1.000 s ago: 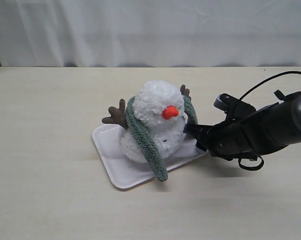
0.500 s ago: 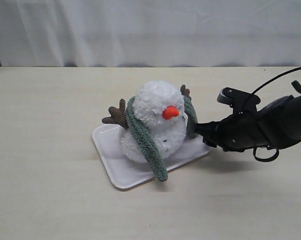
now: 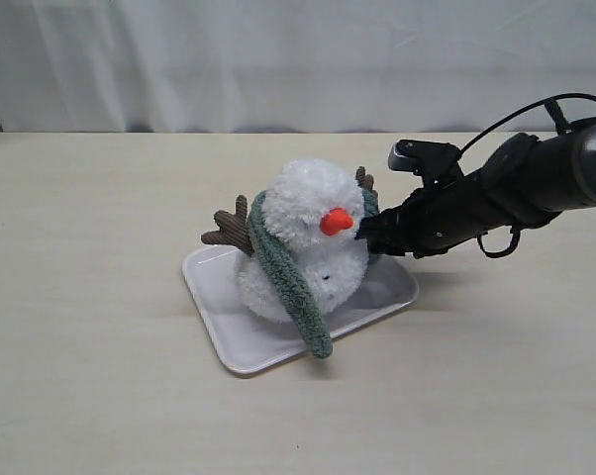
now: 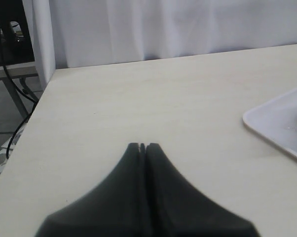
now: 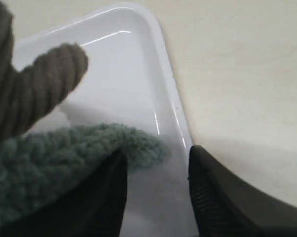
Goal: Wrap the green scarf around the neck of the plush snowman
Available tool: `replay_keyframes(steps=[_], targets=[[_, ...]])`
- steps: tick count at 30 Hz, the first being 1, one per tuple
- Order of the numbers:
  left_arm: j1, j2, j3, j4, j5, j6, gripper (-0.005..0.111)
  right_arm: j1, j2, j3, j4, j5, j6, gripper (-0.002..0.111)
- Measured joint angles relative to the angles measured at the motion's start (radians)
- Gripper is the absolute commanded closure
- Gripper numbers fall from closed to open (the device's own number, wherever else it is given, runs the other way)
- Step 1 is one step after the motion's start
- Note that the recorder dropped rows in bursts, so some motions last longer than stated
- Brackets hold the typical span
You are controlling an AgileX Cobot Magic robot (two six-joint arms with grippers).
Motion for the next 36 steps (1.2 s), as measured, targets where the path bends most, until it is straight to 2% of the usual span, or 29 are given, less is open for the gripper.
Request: replay_keyframes(steps=[9, 15, 29, 36], targets=[[0.000, 0.000, 0.000, 0.000, 0.000, 0.000, 0.107, 0.000, 0.000, -0.005, -0.189, 0.068, -0.079, 0.068], [0.000, 0.000, 0.000, 0.000, 0.000, 0.000, 0.107, 0.011, -0.002, -0.005, -0.192, 0.095, -0.196, 0.068], [0.000, 0.000, 0.000, 0.000, 0.000, 0.000, 0.107, 0.024, -0.129, -0.005, -0.181, 0.112, -0.278, 0.068], [0.000, 0.000, 0.000, 0.000, 0.000, 0.000, 0.107, 0.024, -0.129, -0.005, -0.176, 0.243, -0.354, 0.068]])
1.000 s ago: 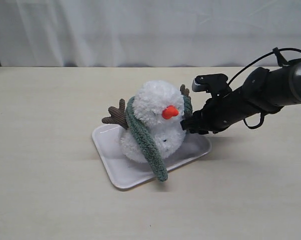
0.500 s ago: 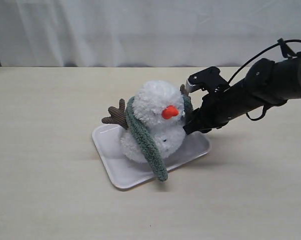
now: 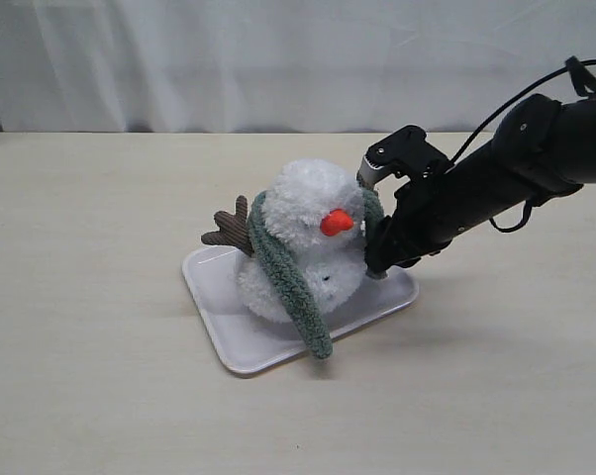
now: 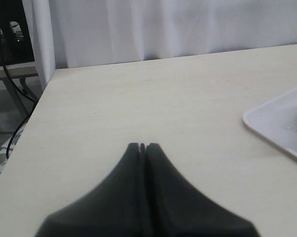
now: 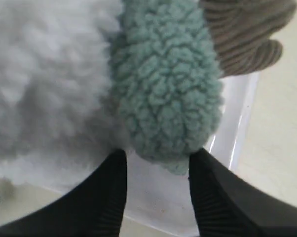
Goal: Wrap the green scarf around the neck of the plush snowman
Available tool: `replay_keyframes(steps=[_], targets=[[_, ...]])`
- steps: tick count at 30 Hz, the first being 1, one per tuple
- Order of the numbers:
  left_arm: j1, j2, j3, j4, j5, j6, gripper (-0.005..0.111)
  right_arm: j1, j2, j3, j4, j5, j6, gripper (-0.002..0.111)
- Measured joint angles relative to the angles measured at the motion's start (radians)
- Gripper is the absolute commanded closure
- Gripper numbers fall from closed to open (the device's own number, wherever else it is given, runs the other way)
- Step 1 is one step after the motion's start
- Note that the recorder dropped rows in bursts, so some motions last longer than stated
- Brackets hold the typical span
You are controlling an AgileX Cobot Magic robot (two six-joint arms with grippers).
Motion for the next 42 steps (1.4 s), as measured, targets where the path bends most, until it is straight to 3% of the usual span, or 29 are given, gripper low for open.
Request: replay_keyframes(steps=[6, 11, 16, 19, 22, 42], targets=[[0.000, 0.000, 0.000, 0.000, 0.000, 0.000, 0.107, 0.000, 0.000, 0.000, 0.000, 0.025, -0.028, 0.069], [0.000, 0.000, 0.000, 0.000, 0.000, 0.000, 0.107, 0.000, 0.000, 0.000, 0.003, -0.090, 0.051, 0.069], [0.000, 0.000, 0.000, 0.000, 0.000, 0.000, 0.107, 0.000, 0.000, 0.000, 0.044, -0.086, 0.056, 0.070], [0.000, 0.000, 0.000, 0.000, 0.000, 0.000, 0.107, 0.000, 0.000, 0.000, 0.057, -0.086, 0.056, 0.082], [0.000, 0.000, 0.000, 0.000, 0.000, 0.000, 0.107, 0.000, 0.000, 0.000, 0.068, -0.086, 0.056, 0.104], [0.000, 0.000, 0.000, 0.000, 0.000, 0.000, 0.107, 0.000, -0.088, 0.006, 0.071, 0.167, 0.127, 0.104]])
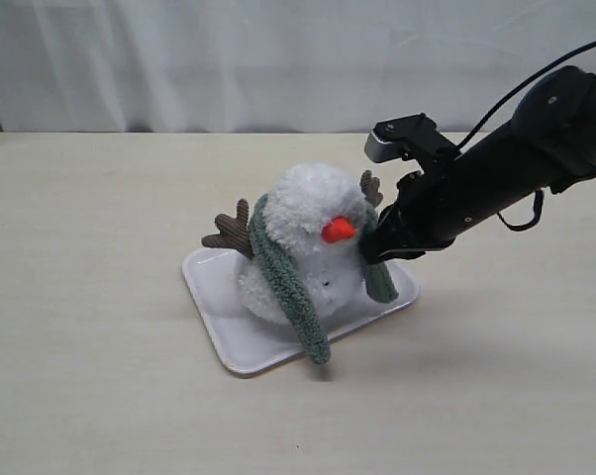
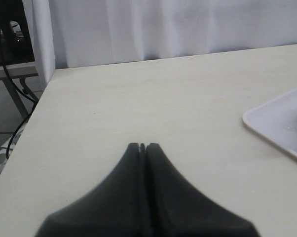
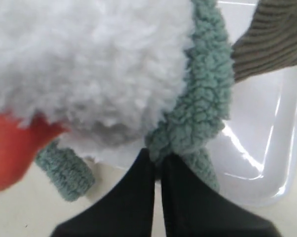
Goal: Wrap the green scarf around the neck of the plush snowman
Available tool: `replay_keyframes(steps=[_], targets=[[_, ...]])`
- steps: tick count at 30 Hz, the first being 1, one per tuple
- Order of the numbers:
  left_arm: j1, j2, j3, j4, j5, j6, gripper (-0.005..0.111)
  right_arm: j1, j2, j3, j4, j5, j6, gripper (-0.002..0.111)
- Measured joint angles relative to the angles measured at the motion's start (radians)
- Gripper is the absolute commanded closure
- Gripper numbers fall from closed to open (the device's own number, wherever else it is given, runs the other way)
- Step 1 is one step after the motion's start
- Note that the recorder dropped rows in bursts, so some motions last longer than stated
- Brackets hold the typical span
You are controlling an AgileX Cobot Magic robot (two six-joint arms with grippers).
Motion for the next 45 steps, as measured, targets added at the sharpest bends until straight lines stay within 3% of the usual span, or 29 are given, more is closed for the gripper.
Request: replay_keyframes(steps=[7, 16, 20, 22, 25, 33, 37, 45], targets=[[0.000, 0.000, 0.000, 0.000, 0.000, 0.000, 0.107, 0.000, -0.005, 0.009, 0.000, 0.130, 0.052, 0.104], [0.000, 0.000, 0.000, 0.000, 0.000, 0.000, 0.107, 0.000, 0.001, 0.088, 0.004, 0.088, 0.062, 0.103], [0.000, 0.000, 0.000, 0.000, 0.000, 0.000, 0.107, 0.000, 0.001, 0.088, 0.004, 0.084, 0.062, 0.082], [0.000, 0.000, 0.000, 0.000, 0.000, 0.000, 0.107, 0.000, 0.001, 0.086, 0.001, 0.086, 0.062, 0.064], [0.000, 0.000, 0.000, 0.000, 0.000, 0.000, 0.107, 0.000, -0.005, 0.055, -0.032, 0.101, 0.094, 0.057], [0.000, 0.000, 0.000, 0.000, 0.000, 0.000, 0.107, 0.000, -0.062, 0.018, -0.283, 0.128, 0.312, 0.057], [0.000, 0.000, 0.000, 0.000, 0.000, 0.000, 0.107, 0.000, -0.081, 0.018, -0.323, 0.120, 0.365, 0.057], [0.000, 0.000, 0.000, 0.000, 0.000, 0.000, 0.107, 0.000, -0.083, 0.035, -0.492, -0.084, 0.661, 0.079]])
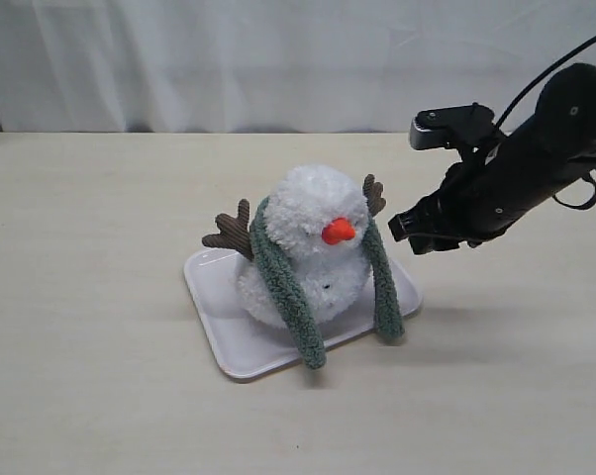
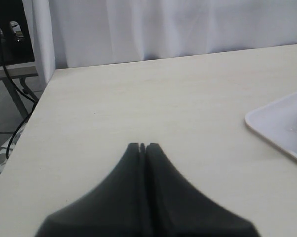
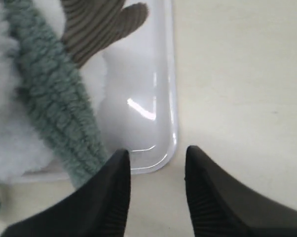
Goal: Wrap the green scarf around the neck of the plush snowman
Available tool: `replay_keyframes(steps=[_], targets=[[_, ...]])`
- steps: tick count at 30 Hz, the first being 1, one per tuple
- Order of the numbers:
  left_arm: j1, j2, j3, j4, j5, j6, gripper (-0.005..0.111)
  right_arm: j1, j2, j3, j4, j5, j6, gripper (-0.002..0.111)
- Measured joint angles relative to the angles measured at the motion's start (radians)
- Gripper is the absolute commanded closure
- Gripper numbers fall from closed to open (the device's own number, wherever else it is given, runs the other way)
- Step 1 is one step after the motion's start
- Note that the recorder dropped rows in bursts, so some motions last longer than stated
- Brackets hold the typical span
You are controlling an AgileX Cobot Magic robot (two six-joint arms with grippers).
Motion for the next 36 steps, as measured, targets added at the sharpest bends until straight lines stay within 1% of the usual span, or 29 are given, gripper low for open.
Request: replay_keyframes(steps=[4, 12, 16, 22, 25, 36], targets=[[0.000, 0.000, 0.000, 0.000, 0.000, 0.000, 0.107, 0.000, 0.037, 0.006, -0.076, -0.047, 0.111, 0.078], [0.000, 0.000, 0.000, 0.000, 0.000, 0.000, 0.107, 0.000, 0.204, -0.046, -0.086, -0.056, 0.134, 0.078], [0.000, 0.000, 0.000, 0.000, 0.000, 0.000, 0.107, 0.000, 0.267, -0.079, -0.054, -0.059, 0.098, 0.078], [0.000, 0.000, 0.000, 0.000, 0.000, 0.000, 0.107, 0.000, 0.303, -0.090, 0.115, -0.071, -0.081, 0.078], [0.000, 0.000, 0.000, 0.000, 0.000, 0.000, 0.107, 0.000, 0.317, -0.090, 0.162, -0.083, -0.126, 0.078], [0.000, 0.000, 0.000, 0.000, 0.000, 0.000, 0.107, 0.000, 0.330, -0.104, 0.165, -0.087, -0.147, 0.078]])
